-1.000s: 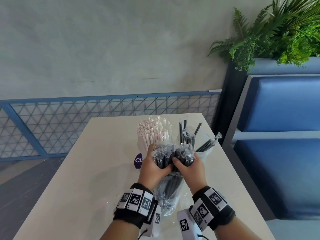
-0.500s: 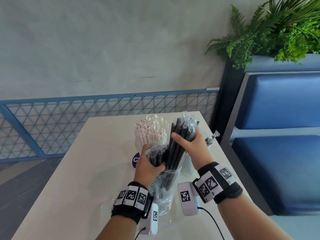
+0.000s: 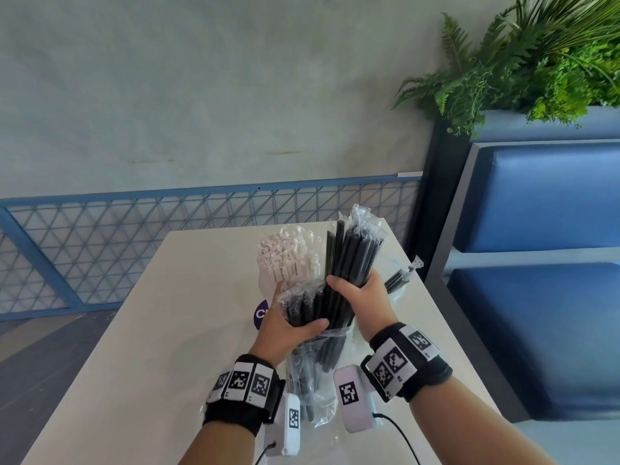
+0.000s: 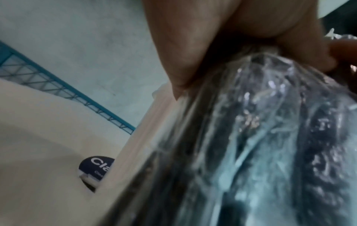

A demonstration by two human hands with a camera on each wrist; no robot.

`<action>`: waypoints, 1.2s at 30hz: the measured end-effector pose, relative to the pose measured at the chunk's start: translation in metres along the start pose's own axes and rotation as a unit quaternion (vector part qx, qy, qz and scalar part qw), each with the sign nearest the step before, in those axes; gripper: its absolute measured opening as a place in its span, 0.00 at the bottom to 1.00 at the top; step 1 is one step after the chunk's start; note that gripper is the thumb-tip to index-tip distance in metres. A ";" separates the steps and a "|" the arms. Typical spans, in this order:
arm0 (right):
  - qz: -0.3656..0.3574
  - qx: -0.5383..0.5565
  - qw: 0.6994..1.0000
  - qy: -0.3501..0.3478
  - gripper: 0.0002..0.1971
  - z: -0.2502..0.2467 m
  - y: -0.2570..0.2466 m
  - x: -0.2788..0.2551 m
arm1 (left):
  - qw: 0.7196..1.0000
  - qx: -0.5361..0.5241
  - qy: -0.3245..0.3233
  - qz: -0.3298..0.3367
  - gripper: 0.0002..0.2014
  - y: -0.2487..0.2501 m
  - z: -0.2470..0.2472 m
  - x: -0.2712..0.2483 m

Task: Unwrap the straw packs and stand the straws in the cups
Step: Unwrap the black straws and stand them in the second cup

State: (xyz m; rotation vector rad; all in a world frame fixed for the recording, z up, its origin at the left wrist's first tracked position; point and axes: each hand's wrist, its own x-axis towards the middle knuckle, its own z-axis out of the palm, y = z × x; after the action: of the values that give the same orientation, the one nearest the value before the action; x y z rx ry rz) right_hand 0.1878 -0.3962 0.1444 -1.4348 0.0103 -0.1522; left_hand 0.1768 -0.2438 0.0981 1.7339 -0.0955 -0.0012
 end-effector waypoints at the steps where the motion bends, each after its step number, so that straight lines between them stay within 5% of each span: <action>1: -0.001 0.003 1.000 -0.003 0.15 0.000 -0.002 0.001 | 1.000 0.001 -0.007 -0.010 0.38 0.000 0.000 0.001; 7: -0.002 0.028 1.000 -0.006 0.13 0.003 -0.011 0.008 | 0.999 0.001 0.005 -0.034 0.49 0.000 -0.001 0.005; 13: -0.020 0.026 0.999 -0.002 0.13 0.003 -0.021 0.012 | 0.999 -0.011 0.034 -0.016 0.34 0.003 0.002 0.005; 18: -0.017 0.043 0.999 -0.016 0.11 0.003 -0.024 0.012 | 0.999 -0.025 0.043 -0.003 0.38 0.005 0.003 0.003; 28: -0.052 0.041 0.998 -0.002 0.08 0.001 -0.031 0.013 | 0.995 -0.041 0.094 -0.004 0.28 0.006 0.004 -0.001; 31: -0.035 0.029 0.999 -0.023 0.07 0.001 -0.032 0.010 | 0.994 -0.044 0.094 0.026 0.30 0.011 0.007 -0.002; 36: -0.044 0.011 0.999 -0.028 0.06 0.000 -0.044 0.008 | 0.993 -0.008 0.085 0.078 0.19 0.012 0.009 0.002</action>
State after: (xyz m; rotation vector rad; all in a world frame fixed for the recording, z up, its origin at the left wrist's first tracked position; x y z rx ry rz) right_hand 0.1910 -0.4030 0.1884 -1.4178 -0.0997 -0.1840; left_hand 0.1780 -0.2547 0.1087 1.6990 -0.1054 0.2591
